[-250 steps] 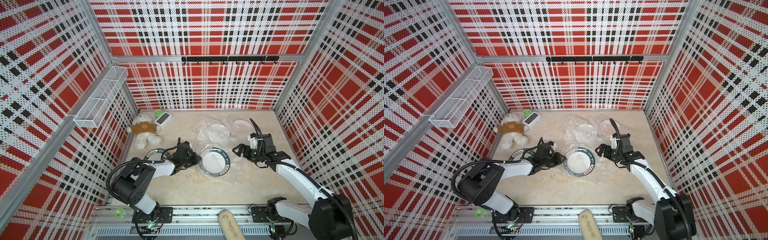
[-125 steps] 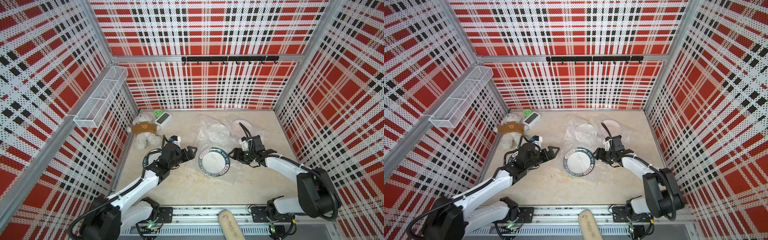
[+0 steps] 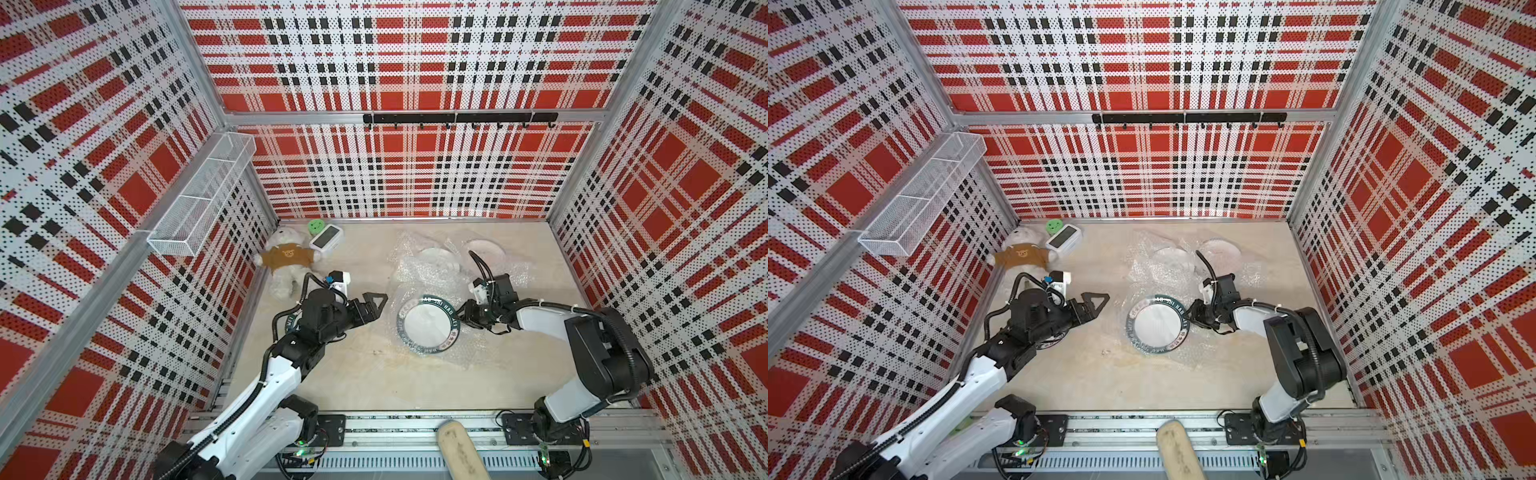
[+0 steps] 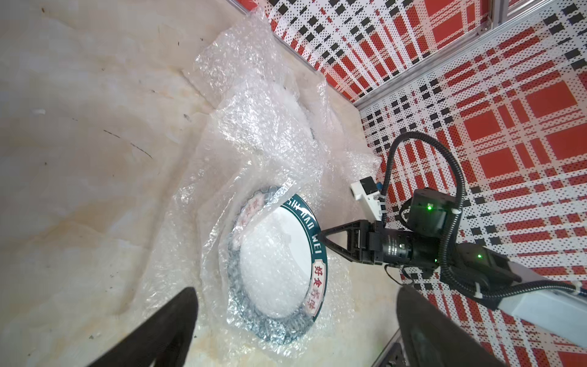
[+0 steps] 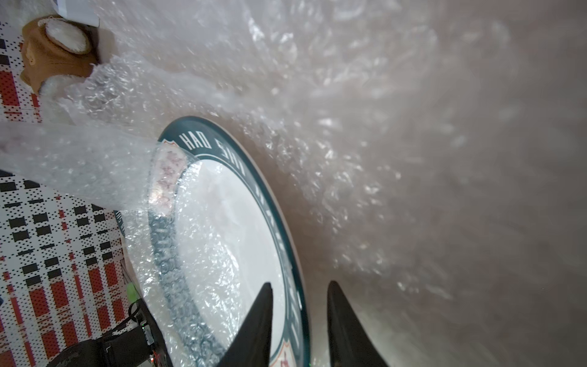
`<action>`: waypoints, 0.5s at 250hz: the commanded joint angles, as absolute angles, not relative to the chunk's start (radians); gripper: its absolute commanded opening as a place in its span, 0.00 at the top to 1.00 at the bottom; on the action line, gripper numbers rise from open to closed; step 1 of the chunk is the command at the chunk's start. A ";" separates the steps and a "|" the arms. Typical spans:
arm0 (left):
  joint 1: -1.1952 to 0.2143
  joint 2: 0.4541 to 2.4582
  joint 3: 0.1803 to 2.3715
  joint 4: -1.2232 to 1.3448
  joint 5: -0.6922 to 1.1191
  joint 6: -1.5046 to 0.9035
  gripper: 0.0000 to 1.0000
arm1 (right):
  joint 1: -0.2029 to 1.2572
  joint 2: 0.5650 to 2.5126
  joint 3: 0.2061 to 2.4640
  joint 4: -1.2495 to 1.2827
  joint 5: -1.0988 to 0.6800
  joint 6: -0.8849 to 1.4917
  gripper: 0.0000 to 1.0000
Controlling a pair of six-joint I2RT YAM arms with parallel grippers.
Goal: Unpack dinner plates from bubble wrap
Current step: Pick up the plate from the bubble wrap.
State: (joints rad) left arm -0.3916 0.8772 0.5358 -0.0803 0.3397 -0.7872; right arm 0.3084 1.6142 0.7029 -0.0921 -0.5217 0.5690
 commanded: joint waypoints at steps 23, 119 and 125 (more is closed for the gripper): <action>-0.372 0.890 0.518 -0.042 0.385 -0.849 0.00 | 0.314 1.640 0.699 -0.029 -0.536 0.555 0.81; -0.315 0.871 0.525 -0.031 0.431 -0.864 0.01 | 0.314 1.546 0.756 -0.174 -0.485 0.527 1.00; -0.314 0.870 0.528 -0.031 0.437 -0.861 0.01 | 0.314 1.523 0.766 -0.210 -0.461 0.517 1.00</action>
State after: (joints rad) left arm -0.3321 0.8879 0.5243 -0.0521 0.4030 -0.8524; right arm 0.3111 1.6135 0.7200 -0.0860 -0.5533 0.5606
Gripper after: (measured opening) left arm 0.994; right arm 0.075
